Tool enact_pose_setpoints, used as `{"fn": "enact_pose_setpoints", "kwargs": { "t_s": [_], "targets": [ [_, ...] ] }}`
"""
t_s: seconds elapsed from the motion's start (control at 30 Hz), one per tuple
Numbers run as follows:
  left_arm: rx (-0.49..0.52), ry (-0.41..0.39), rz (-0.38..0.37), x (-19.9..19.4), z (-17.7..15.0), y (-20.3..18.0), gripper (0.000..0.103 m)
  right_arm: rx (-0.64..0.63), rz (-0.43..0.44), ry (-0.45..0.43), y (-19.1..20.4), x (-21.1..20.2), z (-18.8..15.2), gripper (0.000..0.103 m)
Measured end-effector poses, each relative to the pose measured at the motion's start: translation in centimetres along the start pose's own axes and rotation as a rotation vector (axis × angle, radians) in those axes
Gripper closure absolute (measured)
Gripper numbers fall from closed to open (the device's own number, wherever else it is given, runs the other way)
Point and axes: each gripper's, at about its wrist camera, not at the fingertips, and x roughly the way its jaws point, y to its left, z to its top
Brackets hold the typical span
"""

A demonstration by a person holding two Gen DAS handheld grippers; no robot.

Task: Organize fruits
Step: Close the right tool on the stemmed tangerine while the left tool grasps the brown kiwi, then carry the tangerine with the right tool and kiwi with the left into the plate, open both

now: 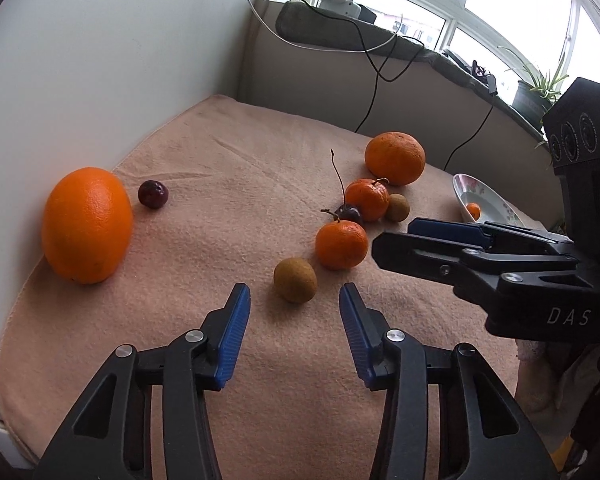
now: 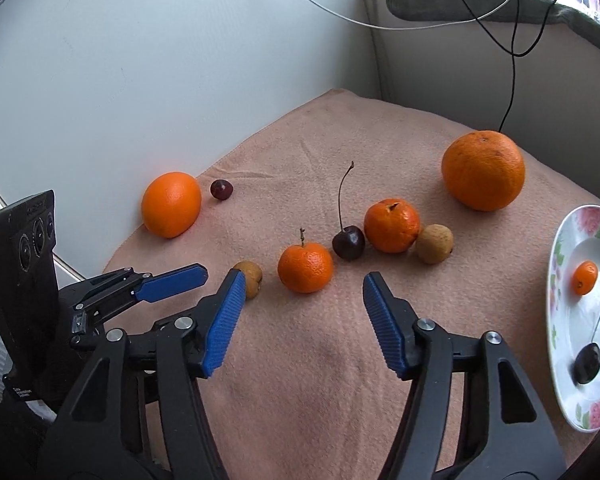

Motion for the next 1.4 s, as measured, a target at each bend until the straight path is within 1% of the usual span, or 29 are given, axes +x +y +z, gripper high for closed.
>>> {"fn": "enact_pose_setpoints", "kwargs": {
  "t_s": [0.07, 0.1, 0.17, 0.23, 0.3, 0.6, 0.63, 0.67, 0.73, 0.87, 1.2, 1.4],
  "targets": [
    [0.003, 0.007, 0.0, 0.3, 0.1, -0.1, 0.062, 0.007, 0.009, 0.02, 0.0, 0.8, 0.2, 0.051],
    [0.002, 0.01, -0.003, 0.5, 0.1, 0.0, 0.063, 0.015, 0.013, 0.026, 0.0, 1.2, 0.4, 0.053],
    [-0.003, 0.015, -0.011, 0.7, 0.2, 0.1, 0.064, 0.028, 0.02, 0.033, -0.2, 1.7, 0.6, 0.053],
    [-0.001, 0.017, -0.011, 0.9, 0.3, 0.0, 0.065, 0.032, 0.01, 0.04, -0.2, 2.3, 0.8, 0.053],
    [-0.004, 0.02, -0.013, 1.1, 0.4, 0.1, 0.067, 0.038, 0.022, 0.046, -0.3, 2.6, 0.9, 0.053],
    [-0.006, 0.04, -0.009, 2.2, 0.7, 0.3, 0.068, 0.045, 0.014, 0.071, -0.5, 4.1, 1.4, 0.054],
    [-0.004, 0.041, -0.008, 2.3, 0.8, 0.3, 0.071, 0.046, 0.009, 0.077, -0.5, 4.3, 1.4, 0.057],
    [-0.004, 0.042, -0.007, 2.4, 0.8, 0.3, 0.072, 0.05, 0.005, 0.082, -0.6, 4.4, 1.4, 0.061],
    [-0.011, 0.044, -0.008, 2.5, 0.8, 0.5, 0.072, 0.059, 0.013, 0.086, -0.8, 4.6, 1.4, 0.062],
    [-0.012, 0.044, -0.001, 2.6, 0.8, 0.5, 0.079, 0.062, 0.015, 0.084, -0.8, 4.6, 1.4, 0.062],
    [-0.01, 0.028, -0.002, 2.1, 0.8, 0.3, 0.079, 0.079, 0.031, 0.07, -1.0, 3.8, 0.8, 0.063],
    [-0.011, 0.017, -0.006, 1.5, 0.9, 0.1, 0.079, 0.092, 0.031, 0.049, -1.4, 2.4, 0.7, 0.064]
  ]
}}
